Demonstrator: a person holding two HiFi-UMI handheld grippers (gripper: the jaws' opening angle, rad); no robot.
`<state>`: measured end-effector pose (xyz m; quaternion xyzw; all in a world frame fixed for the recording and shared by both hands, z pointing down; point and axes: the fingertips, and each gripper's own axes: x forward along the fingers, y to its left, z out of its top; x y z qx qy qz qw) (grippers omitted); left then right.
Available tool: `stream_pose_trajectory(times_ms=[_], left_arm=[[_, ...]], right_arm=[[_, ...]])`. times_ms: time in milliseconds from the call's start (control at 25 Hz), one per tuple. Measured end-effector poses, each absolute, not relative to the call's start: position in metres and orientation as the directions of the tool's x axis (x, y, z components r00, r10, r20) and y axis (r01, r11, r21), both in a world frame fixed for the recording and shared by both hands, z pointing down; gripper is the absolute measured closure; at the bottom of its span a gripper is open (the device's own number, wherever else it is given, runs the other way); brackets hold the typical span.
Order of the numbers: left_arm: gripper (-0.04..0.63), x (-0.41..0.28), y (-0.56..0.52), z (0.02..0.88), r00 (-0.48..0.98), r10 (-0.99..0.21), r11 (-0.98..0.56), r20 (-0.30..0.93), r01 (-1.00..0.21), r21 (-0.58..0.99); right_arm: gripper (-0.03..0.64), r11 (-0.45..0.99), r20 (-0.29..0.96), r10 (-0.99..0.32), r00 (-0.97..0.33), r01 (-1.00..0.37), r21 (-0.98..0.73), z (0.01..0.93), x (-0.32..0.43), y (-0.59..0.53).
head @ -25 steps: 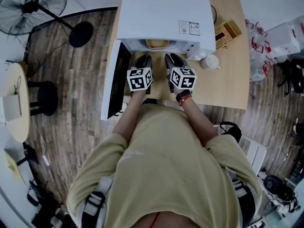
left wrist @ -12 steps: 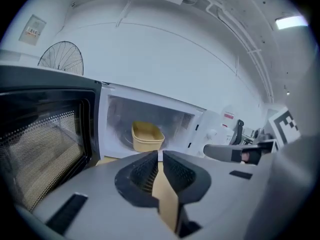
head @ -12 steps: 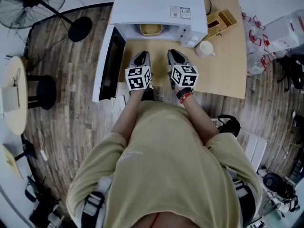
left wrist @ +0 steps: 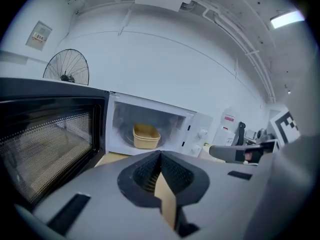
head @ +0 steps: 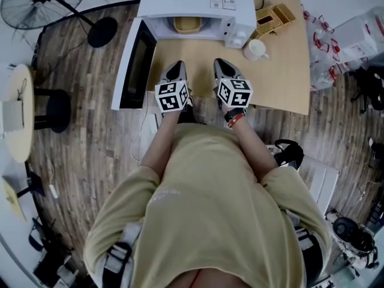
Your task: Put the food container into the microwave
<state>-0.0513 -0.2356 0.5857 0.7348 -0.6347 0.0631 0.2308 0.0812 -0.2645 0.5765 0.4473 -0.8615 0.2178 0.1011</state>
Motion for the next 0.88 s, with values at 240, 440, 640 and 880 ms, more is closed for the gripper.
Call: stream_pose_trajectory(times_ms=[240,440,640,880], left_arm=[[0.575,-0.043,-0.205,0.584,0.176,-0.908,-0.084,0.379,-0.966,0.246],[0.575,-0.035,-0.181,0.587,0.171,-0.904,-0.080,0.391,-0.968,0.238],[0.575,-0.024,-0.152,0.604,0.177,-0.882,-0.087,0.436,-0.972,0.218],[0.574,-0.012,-0.115,0.631,0.175,-0.836,-0.073,0.520,-0.975,0.209]], right_arm=[[0.577,0.500,0.362,-0.731,-0.579,-0.815,-0.294,0.577,0.093,-0.240],[0.577,0.500,0.355,-0.729,-0.585,-0.809,-0.308,0.577,0.099,-0.220],[0.580,0.472,0.355,-0.732,-0.581,-0.809,-0.351,0.589,0.110,-0.203],[0.584,0.429,0.391,-0.715,-0.580,-0.805,-0.410,0.617,0.124,-0.185]])
